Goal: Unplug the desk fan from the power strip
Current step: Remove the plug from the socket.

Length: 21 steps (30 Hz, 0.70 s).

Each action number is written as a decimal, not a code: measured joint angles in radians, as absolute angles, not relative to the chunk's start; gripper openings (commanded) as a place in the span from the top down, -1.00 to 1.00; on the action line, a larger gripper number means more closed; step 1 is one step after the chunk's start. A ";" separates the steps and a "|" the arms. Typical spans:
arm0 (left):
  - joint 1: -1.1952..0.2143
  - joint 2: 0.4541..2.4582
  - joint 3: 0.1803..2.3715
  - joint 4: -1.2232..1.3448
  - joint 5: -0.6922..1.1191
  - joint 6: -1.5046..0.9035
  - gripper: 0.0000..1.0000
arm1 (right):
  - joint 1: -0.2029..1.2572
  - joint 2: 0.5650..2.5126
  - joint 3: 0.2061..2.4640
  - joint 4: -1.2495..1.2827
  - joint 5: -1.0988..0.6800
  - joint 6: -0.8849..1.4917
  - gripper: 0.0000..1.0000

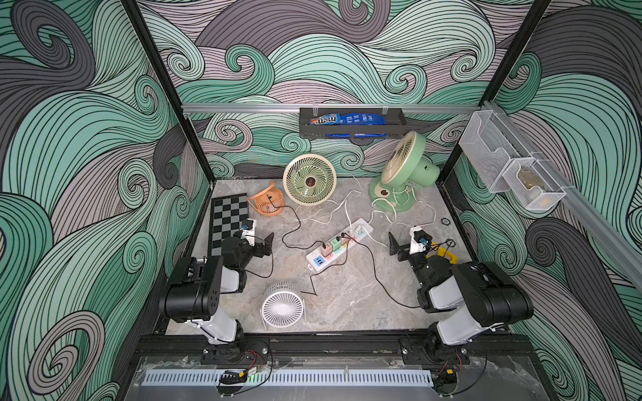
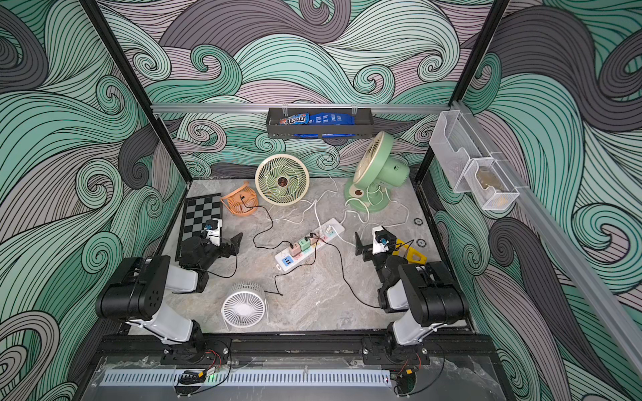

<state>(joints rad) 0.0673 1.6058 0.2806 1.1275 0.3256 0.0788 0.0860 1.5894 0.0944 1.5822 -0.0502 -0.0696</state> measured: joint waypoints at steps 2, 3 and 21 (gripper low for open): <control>0.067 1.610 0.237 1.195 0.322 0.078 -0.98 | 0.086 1.589 0.083 1.595 -0.056 -0.070 -0.98; 0.067 1.615 0.216 1.224 0.321 0.078 -0.98 | 0.086 1.589 0.081 1.599 -0.057 -0.070 -0.98; 0.067 1.543 0.224 1.201 0.271 0.064 -0.98 | 0.086 1.377 0.169 1.348 -0.081 -0.072 -0.98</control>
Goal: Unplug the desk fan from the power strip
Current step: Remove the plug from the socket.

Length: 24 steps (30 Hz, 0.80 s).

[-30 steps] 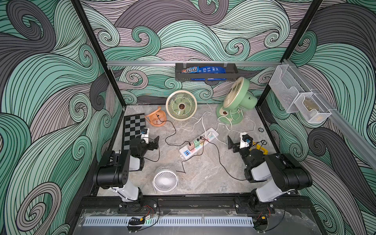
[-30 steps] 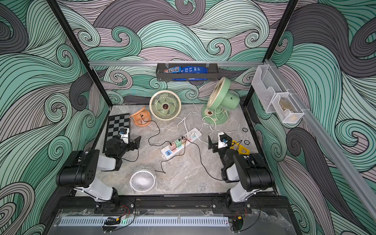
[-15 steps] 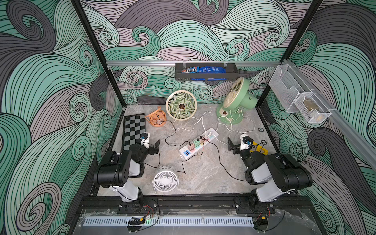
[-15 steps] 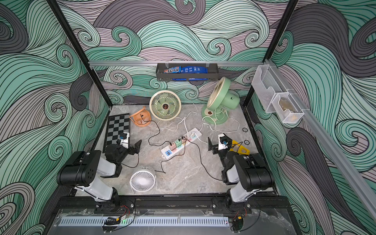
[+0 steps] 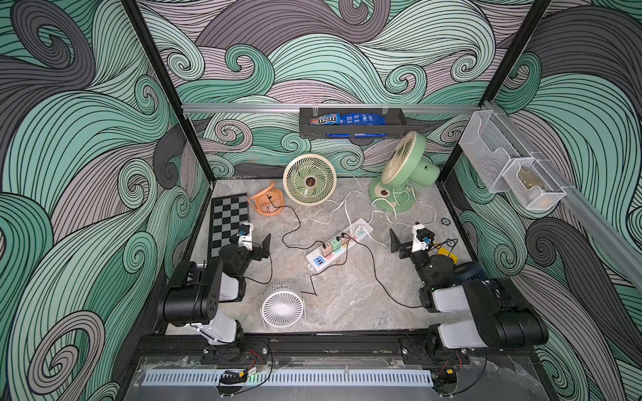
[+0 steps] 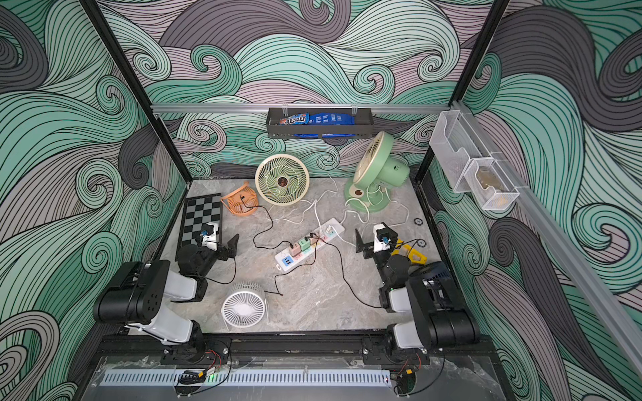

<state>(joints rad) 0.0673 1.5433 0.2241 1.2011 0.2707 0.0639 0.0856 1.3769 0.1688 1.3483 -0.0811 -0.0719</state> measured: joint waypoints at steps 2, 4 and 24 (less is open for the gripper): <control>0.067 1.520 0.248 1.164 0.275 0.064 -0.98 | 0.086 1.328 0.229 1.240 -0.098 -0.071 -0.98; 0.067 1.509 0.276 1.121 0.286 0.064 -0.98 | 0.086 1.291 0.287 1.131 -0.116 -0.068 -0.98; 0.078 1.489 1.049 -0.132 0.548 0.200 -0.93 | 0.171 1.345 0.889 0.078 -0.382 0.231 -0.98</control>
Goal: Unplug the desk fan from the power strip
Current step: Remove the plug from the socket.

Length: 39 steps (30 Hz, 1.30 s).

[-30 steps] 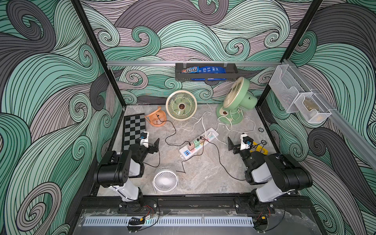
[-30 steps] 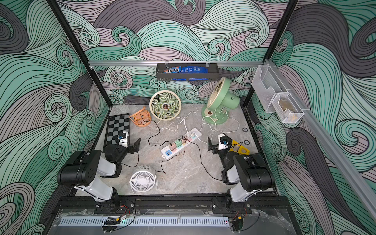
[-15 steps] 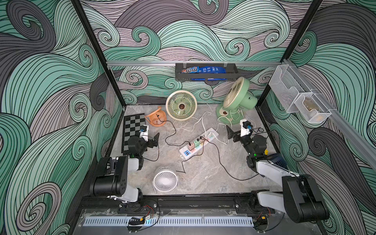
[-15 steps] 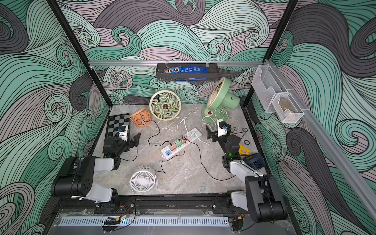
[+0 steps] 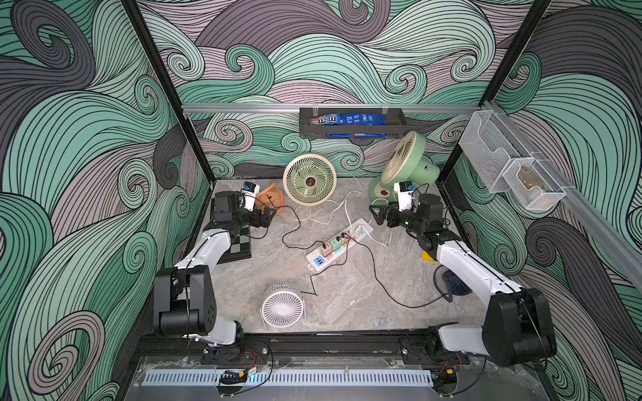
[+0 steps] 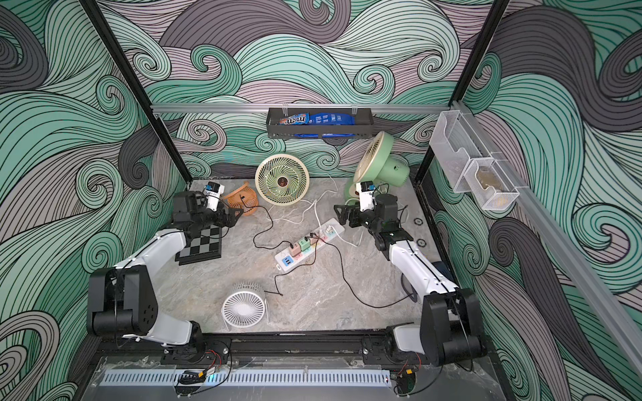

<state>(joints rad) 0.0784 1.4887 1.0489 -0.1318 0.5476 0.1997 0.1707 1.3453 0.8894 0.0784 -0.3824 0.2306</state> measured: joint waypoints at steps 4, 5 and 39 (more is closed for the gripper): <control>0.078 1.487 1.190 -0.425 0.641 0.303 -0.88 | 0.222 1.344 0.886 0.019 -0.447 0.291 -0.83; 0.078 1.487 1.216 -0.493 0.657 0.327 -0.87 | 0.239 1.341 0.877 0.018 -0.458 0.305 -0.76; -0.379 1.521 1.351 -1.011 0.611 0.463 -0.76 | 0.603 1.383 0.442 0.670 -0.453 0.649 0.67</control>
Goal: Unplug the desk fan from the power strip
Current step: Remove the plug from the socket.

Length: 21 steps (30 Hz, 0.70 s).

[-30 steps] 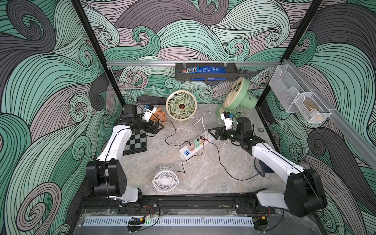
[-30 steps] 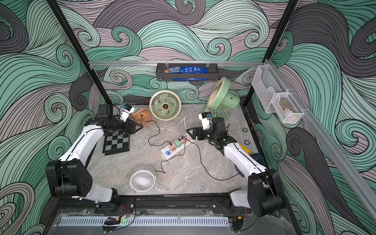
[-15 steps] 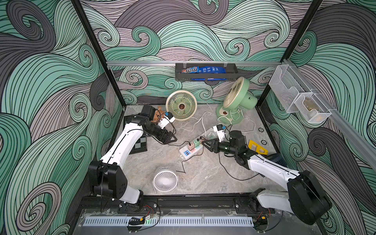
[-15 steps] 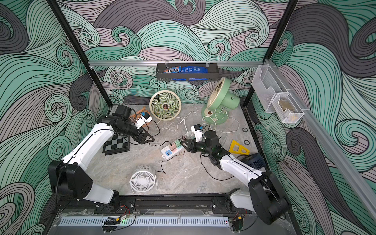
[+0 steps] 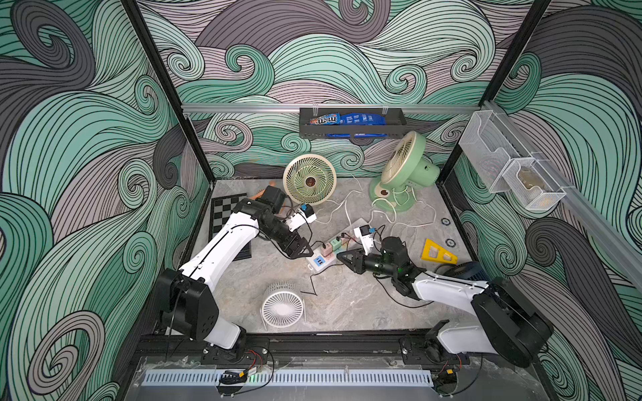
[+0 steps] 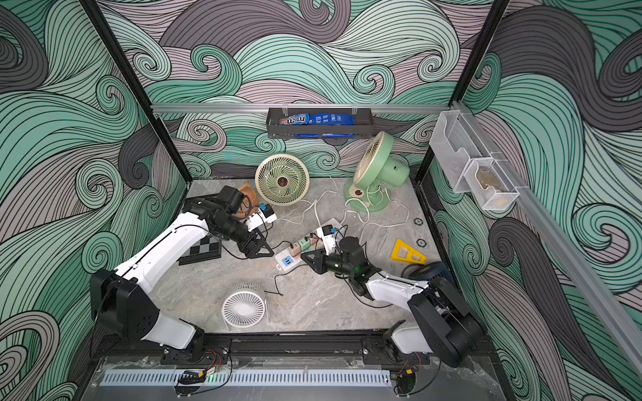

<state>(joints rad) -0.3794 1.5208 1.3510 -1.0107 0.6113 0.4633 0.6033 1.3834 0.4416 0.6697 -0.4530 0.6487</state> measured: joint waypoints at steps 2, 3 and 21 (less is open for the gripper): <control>-0.401 1.552 1.351 -0.972 0.582 0.450 -0.77 | 0.610 1.402 0.424 0.713 -0.445 0.653 0.71; -0.412 1.570 1.352 -0.955 0.568 0.441 -0.77 | 0.612 1.412 0.415 0.736 -0.440 0.656 0.73; -0.523 1.839 1.458 -0.820 0.376 0.345 -0.46 | 0.636 1.684 0.402 0.974 -0.393 0.718 0.96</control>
